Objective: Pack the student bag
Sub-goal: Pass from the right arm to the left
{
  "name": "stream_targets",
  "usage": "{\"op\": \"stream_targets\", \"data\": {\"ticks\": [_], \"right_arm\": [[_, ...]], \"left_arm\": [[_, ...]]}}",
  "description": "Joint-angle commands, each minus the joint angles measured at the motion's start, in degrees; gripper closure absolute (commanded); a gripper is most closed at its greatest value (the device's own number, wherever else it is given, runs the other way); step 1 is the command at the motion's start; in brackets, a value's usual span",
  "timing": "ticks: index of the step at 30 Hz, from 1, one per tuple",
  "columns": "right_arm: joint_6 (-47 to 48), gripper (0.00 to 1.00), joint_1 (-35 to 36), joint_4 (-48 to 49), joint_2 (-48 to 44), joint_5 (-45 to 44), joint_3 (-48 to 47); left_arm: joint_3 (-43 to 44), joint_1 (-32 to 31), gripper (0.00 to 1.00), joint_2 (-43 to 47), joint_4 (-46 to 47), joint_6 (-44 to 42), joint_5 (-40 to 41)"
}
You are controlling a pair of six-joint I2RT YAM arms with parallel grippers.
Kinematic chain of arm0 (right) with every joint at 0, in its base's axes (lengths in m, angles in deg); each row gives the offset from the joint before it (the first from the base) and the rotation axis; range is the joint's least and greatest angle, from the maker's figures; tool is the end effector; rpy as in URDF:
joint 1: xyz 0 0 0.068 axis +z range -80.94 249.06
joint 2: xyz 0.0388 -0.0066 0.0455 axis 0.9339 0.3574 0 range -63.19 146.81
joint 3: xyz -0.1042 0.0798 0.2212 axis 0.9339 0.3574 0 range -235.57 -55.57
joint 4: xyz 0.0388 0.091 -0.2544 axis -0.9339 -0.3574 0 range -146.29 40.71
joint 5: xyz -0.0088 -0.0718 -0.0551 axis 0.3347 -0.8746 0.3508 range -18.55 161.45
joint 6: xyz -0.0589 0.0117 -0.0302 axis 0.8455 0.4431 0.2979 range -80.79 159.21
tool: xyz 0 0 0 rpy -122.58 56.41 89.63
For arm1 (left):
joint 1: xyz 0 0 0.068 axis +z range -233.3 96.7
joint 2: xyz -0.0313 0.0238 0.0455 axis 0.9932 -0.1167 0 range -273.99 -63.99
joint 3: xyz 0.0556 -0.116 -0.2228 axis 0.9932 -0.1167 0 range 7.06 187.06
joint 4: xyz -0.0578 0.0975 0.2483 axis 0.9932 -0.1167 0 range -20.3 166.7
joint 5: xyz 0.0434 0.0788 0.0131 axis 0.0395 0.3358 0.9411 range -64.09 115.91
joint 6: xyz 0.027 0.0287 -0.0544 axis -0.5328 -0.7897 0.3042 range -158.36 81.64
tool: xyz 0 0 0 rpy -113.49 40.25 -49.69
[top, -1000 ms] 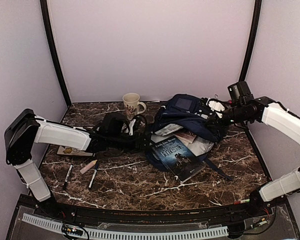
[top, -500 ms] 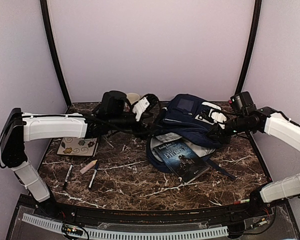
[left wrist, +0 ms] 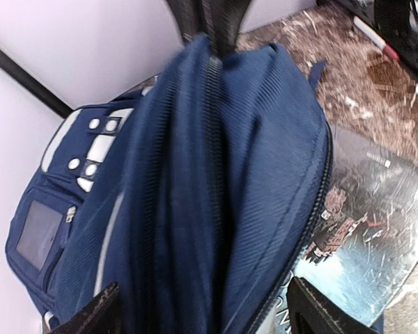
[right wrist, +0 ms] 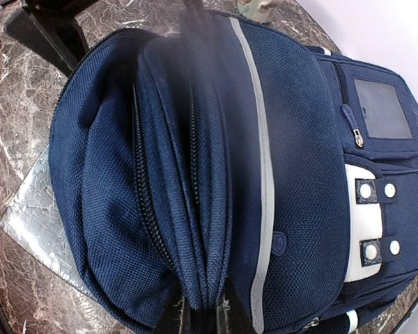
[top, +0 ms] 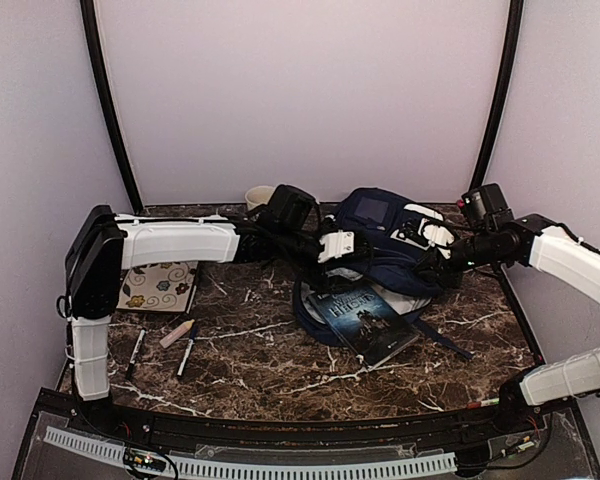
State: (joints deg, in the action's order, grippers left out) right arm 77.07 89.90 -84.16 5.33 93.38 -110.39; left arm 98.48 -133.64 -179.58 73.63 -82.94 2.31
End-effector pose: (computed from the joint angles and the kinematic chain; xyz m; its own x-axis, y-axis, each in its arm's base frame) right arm 0.2502 0.1166 0.2488 -0.2088 -0.6887 -0.6943 -0.8730 0.4513 -0.1852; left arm 0.2998 -0.3954 0.2302 0.4465 0.4691 -0.7620 0.8694 -0.0259 0.4935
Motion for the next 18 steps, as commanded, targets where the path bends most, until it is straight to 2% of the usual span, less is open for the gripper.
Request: {"op": "stream_targets", "data": {"ticks": [1,5,7,10,13,16,18], "right_arm": [[-0.8,1.00,-0.6,-0.9,-0.2,2.8,-1.2],[-1.0,1.00,-0.5,-0.5,0.5,3.5,-1.6],[-1.4,1.00,-0.5,0.2,1.1,3.2,-1.5],[-4.0,1.00,-0.5,0.9,2.3,2.1,-2.5],[-4.2,0.71,-0.5,-2.7,2.2,3.9,-5.6],[0.1,0.48,-0.4,-9.9,-0.5,12.5,-9.1],[3.4,0.36,0.0,-14.7,-2.0,16.5,-10.7]], "left_arm": [[2.9,-1.2,0.19,-2.4,-5.1,-7.0,0.1],[3.2,-2.2,0.23,-5.5,2.1,-6.2,8.4],[3.4,-2.6,0.38,-6.9,6.7,-4.2,14.0],[4.4,-2.6,0.69,-7.6,8.5,-0.3,18.5],[4.3,-2.6,0.97,-6.9,7.3,4.6,20.0],[2.3,-2.5,1.00,-6.0,7.5,9.7,18.9],[0.9,-2.4,1.00,-5.5,9.0,12.9,18.2]]}}
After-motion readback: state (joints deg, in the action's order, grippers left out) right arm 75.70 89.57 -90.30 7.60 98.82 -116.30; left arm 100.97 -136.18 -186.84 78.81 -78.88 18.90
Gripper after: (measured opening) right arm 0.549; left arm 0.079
